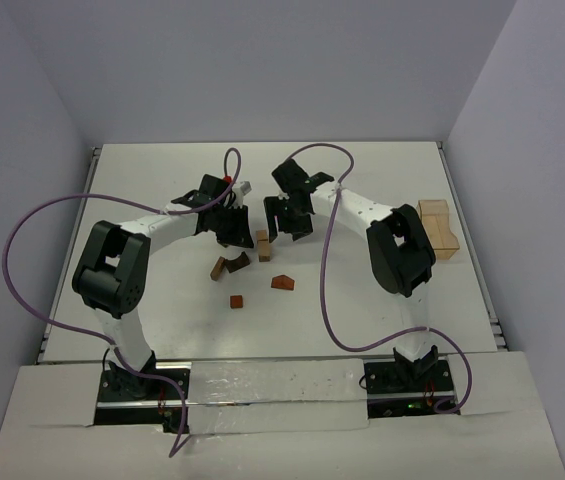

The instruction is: Build the wood block tower

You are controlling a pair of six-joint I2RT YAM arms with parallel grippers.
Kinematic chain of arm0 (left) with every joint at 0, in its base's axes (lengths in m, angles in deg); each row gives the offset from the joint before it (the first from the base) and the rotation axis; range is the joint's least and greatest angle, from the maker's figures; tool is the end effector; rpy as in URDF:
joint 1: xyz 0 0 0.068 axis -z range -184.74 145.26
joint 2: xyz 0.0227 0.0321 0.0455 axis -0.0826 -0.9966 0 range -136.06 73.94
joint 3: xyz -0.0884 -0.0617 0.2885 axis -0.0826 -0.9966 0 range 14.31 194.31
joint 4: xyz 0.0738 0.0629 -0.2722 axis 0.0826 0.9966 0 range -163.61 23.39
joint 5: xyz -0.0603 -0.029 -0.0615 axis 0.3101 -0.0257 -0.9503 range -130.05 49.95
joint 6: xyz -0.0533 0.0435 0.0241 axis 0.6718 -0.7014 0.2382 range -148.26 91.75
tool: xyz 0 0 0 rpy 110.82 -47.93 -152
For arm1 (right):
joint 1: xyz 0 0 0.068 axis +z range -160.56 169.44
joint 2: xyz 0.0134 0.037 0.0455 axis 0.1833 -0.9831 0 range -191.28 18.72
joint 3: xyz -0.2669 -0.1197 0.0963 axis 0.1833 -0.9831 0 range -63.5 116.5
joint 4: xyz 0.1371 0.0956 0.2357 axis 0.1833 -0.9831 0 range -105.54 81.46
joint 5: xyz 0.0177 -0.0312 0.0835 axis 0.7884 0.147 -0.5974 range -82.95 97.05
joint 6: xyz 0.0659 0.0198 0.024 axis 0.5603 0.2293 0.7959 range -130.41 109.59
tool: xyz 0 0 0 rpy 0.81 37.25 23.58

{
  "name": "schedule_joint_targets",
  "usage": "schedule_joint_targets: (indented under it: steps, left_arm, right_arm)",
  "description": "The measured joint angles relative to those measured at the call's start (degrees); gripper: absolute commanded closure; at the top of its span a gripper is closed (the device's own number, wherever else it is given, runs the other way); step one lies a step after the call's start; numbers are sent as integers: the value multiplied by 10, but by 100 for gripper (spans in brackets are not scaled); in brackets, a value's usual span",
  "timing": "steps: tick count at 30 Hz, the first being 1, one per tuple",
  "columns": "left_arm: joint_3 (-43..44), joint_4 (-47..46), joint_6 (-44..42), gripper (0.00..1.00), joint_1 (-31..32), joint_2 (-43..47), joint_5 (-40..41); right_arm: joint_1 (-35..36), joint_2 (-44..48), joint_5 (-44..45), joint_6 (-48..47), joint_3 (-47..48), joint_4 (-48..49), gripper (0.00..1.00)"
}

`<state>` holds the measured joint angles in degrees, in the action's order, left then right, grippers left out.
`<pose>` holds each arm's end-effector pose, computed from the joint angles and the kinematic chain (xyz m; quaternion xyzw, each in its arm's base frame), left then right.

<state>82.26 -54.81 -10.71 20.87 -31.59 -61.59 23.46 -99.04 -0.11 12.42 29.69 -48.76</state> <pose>0.3748 -0.2044 0.1745 0.1200 0.9343 -0.2707 0.1984 0.4028 0.2811 0.1985 -0.1085 0.9680 0.1572 0.1626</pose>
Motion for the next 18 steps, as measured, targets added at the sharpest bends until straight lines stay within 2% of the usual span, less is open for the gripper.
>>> schedule_joint_targets:
  steps: [18]
  left_arm:
    - [0,0,0,74,2,0,0]
  right_arm:
    - [4,0,0,0,-6,0,27]
